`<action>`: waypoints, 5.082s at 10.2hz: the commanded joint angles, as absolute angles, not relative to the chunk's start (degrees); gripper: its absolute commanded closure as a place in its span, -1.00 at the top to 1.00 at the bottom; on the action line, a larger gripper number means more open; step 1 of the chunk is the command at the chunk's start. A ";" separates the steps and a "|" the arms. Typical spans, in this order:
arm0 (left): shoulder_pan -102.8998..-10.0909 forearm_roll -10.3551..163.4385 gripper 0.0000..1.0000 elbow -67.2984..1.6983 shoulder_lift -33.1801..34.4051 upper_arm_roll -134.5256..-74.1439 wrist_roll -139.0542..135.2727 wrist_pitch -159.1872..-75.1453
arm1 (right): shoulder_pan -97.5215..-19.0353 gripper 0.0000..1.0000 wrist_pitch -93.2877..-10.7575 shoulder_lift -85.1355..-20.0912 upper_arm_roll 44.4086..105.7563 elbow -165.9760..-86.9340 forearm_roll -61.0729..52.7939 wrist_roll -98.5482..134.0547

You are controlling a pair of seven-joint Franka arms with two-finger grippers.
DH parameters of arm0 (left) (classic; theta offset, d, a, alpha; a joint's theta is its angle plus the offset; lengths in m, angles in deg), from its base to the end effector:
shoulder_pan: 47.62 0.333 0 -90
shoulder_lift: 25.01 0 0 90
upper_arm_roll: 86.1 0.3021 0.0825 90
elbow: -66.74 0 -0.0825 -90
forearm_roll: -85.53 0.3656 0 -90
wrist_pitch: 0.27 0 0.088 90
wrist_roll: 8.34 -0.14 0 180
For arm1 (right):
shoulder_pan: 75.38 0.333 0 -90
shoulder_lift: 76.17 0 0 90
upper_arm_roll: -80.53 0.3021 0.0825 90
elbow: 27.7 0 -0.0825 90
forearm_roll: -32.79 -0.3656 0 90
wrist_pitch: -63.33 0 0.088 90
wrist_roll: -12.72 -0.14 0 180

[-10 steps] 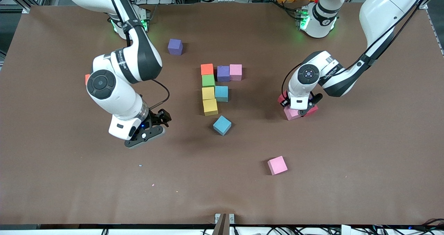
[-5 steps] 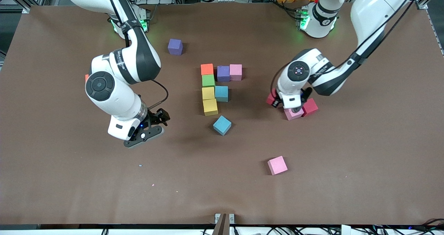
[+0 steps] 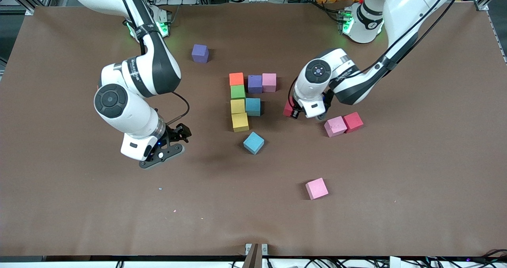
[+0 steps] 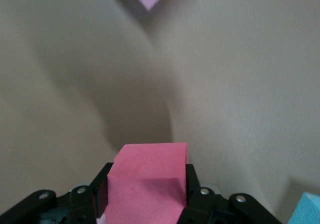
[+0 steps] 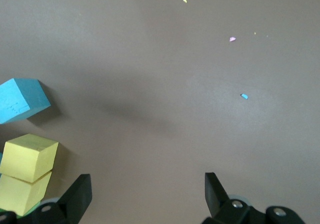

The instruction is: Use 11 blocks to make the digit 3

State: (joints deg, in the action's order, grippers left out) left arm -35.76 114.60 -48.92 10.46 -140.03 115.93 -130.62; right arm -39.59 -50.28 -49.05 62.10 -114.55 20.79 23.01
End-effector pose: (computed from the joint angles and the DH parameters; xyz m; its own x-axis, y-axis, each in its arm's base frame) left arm 0.4384 -0.3651 0.2167 0.3956 0.9140 -0.0898 0.9107 -0.4030 -0.0905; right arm 0.6209 0.2424 0.3633 0.9069 0.4206 0.0270 0.4214 -0.9058 -0.0446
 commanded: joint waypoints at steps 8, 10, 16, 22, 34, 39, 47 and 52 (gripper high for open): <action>-52.81 113.48 -0.62 -39.52 15.51 -128.64 137.44 -130.34 | -40.75 1.00 -48.73 -50.59 63.04 -115.59 21.63 24.59; -52.81 113.48 -0.62 -39.52 15.51 -128.64 141.84 -131.04 | -40.75 1.00 -48.73 -50.59 63.04 -115.59 21.63 24.59; -55.88 114.19 -0.62 -39.61 16.74 -128.55 143.01 -131.49 | -40.92 1.00 -48.73 -50.50 63.04 -115.76 21.63 24.59; -57.55 114.45 -0.62 -39.61 17.00 -127.67 142.92 -131.49 | -40.92 1.00 -48.81 -50.41 63.04 -115.76 21.63 24.67; -57.29 115.59 0.59 -39.44 16.83 -127.05 141.78 -131.49 | -40.92 1.00 -49.08 -50.33 63.83 -115.59 21.63 24.06; -57.46 115.15 0.91 -39.35 16.83 -127.05 141.86 -131.49 | -38.21 1.00 -54.08 -48.84 64.01 -115.59 21.28 20.48; -57.11 114.63 0.18 -38.56 17.00 -127.05 141.95 -131.49 | -35.39 1.00 -62.18 -44.96 65.32 -115.76 21.19 18.35; -56.50 114.63 1.00 -38.47 15.25 -127.40 141.69 -130.96 | -34.95 1.00 -63.75 -44.62 66.03 -116.11 21.10 18.35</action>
State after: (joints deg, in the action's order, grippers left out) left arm -56.71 114.89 -38.61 16.94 -127.36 141.95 -131.41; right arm -35.10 -62.41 -44.59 65.42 -115.63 20.74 19.44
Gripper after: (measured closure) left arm 0.053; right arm 0.000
